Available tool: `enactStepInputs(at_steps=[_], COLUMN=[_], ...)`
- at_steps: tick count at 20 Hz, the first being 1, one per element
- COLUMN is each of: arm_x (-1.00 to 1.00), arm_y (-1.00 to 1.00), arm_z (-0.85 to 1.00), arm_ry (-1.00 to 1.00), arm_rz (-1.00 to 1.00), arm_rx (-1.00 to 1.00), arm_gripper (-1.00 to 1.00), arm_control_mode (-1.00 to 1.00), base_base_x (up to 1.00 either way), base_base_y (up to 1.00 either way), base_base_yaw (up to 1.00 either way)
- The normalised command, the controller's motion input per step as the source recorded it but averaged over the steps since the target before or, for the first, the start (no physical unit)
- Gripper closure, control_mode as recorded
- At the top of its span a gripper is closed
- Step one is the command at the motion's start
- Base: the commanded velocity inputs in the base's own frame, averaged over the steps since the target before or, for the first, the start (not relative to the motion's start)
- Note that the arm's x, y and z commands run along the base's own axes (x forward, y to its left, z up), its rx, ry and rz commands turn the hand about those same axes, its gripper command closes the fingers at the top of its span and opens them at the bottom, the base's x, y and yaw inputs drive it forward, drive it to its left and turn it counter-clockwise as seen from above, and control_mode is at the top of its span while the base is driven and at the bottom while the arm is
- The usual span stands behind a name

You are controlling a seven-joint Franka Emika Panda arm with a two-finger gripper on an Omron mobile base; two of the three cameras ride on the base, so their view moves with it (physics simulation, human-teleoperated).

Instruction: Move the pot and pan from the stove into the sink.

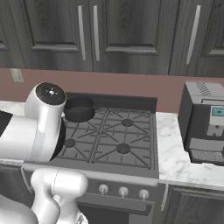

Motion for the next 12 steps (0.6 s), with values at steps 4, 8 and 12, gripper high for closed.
enactStepInputs(at_steps=[4, 8, 12], arm_x=[0.12, 0.1, 0.11], arm_y=[0.1, 0.08, 0.01], arm_z=[-0.05, 0.0, 0.0], arm_ry=[0.0, 0.0, 0.0], arm_rz=[-0.26, -0.26, -0.22], arm_rx=[0.13, 0.11, 0.08], arm_gripper=[-1.0, -1.0, -1.0], arm_control_mode=[-1.0, -1.0, -1.0], base_base_x=[0.0, 0.0, 0.0], base_base_y=[0.0, 0.0, 0.0], base_base_yaw=[0.0, 0.0, 0.0])
